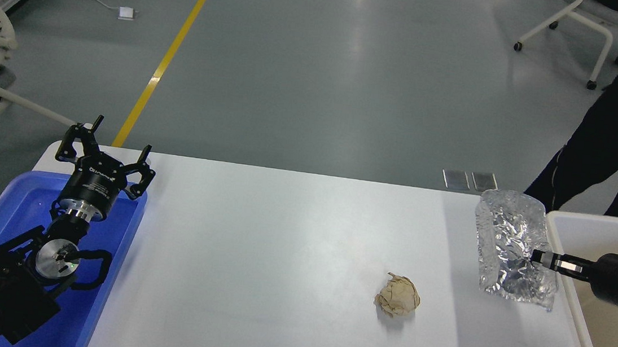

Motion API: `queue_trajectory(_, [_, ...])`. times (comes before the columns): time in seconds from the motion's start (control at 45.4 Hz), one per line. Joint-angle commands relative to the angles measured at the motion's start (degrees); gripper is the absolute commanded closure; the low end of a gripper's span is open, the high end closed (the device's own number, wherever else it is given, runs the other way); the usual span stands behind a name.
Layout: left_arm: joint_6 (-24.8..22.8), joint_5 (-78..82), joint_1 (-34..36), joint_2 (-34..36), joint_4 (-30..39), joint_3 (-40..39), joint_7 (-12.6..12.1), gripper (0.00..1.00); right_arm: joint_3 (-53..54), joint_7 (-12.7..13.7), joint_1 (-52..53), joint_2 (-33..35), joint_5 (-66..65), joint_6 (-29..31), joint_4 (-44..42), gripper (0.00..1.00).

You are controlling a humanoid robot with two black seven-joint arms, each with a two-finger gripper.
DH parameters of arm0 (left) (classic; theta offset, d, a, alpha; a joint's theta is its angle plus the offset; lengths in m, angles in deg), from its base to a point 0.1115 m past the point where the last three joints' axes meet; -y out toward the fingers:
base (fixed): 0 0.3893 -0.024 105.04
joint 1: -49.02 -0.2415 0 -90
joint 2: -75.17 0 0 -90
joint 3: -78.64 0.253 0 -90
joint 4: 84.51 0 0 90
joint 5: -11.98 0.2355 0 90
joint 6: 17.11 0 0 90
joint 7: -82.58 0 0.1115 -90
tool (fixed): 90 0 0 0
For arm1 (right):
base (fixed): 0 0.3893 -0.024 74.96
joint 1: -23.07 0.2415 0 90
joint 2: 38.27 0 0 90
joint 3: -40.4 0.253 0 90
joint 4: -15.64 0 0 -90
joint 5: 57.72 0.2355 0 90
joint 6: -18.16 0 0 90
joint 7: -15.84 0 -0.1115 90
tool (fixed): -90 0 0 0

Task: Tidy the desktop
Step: 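Lift the foil wrapper with the right gripper toward the white bin, then release the foil wrapper from the right gripper into the white bin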

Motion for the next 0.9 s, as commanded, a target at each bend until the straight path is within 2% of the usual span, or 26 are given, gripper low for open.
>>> queue_trajectory(0.0, [0.0,0.01,0.0,-0.09,0.0,0.0,0.0,0.0,0.82,-2.04,9.61,8.69,1.93,8.47,5.12,1.0])
queue_trajectory(0.154, [0.0,0.01,0.0,0.0,0.0,0.0,0.0,0.0,0.91,-2.04,16.91,14.4,1.93,15.59,7.67,1.0])
queue_trajectory(0.331, [0.0,0.01,0.0,0.0,0.0,0.0,0.0,0.0,0.91,-2.04,21.66,17.48,1.84,21.4,7.76,1.0])
queue_trajectory(0.683, [0.0,0.01,0.0,0.0,0.0,0.0,0.0,0.0,0.91,-2.04,21.66,17.75,1.93,22.19,6.53,1.0])
queue_trajectory(0.882, [0.0,0.01,0.0,0.0,0.0,0.0,0.0,0.0,0.03,-1.42,18.06,16.96,5.43,22.28,-2.07,1.0])
